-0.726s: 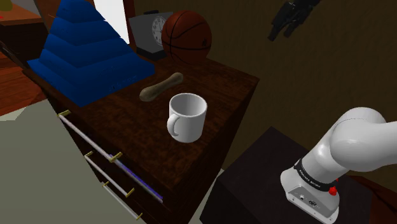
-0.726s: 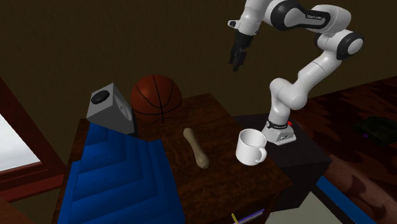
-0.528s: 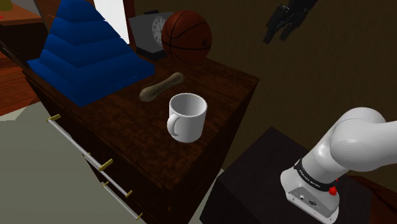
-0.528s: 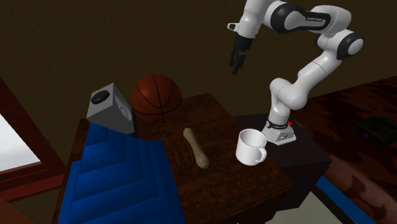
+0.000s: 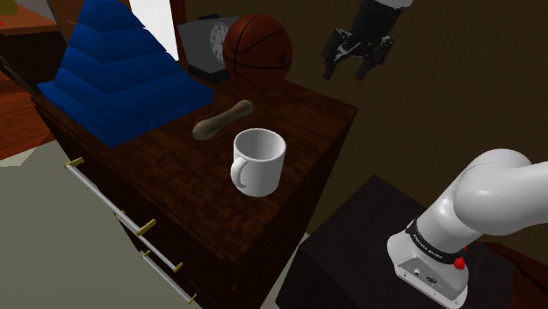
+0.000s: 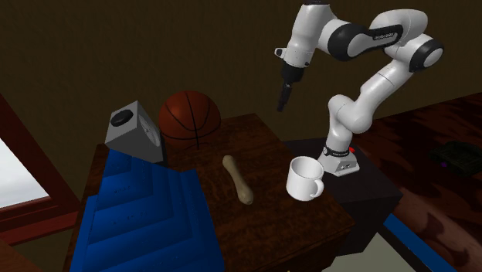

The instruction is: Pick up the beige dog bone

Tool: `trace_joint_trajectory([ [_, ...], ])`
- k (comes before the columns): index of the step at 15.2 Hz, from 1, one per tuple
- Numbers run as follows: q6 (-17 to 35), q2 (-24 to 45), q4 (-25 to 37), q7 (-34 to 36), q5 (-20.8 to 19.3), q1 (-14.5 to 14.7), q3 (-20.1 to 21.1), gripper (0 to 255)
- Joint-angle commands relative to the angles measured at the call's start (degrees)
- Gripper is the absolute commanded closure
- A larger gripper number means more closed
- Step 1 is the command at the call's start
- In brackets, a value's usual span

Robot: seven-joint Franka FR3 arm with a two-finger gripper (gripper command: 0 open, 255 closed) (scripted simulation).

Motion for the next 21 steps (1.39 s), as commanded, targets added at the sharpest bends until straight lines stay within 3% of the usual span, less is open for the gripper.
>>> trace_joint_trajectory([
  [1, 1.6, 2.2, 0.5, 6.0, 1.6, -0.8, 2.8, 0],
  [7, 7.3, 12.0, 4.5, 23.1, 4.4, -3.8, 11.1, 0],
  [12, 11.7, 22.5, 10.4, 37.9, 3.5, -7.0, 17.8, 0],
  [17, 15.3, 35.0, 18.4, 53.9, -1.7, -9.5, 23.4, 0],
  [21, 16.7, 46.1, 26.3, 66.9, -8.3, -9.0, 25.2, 0],
])
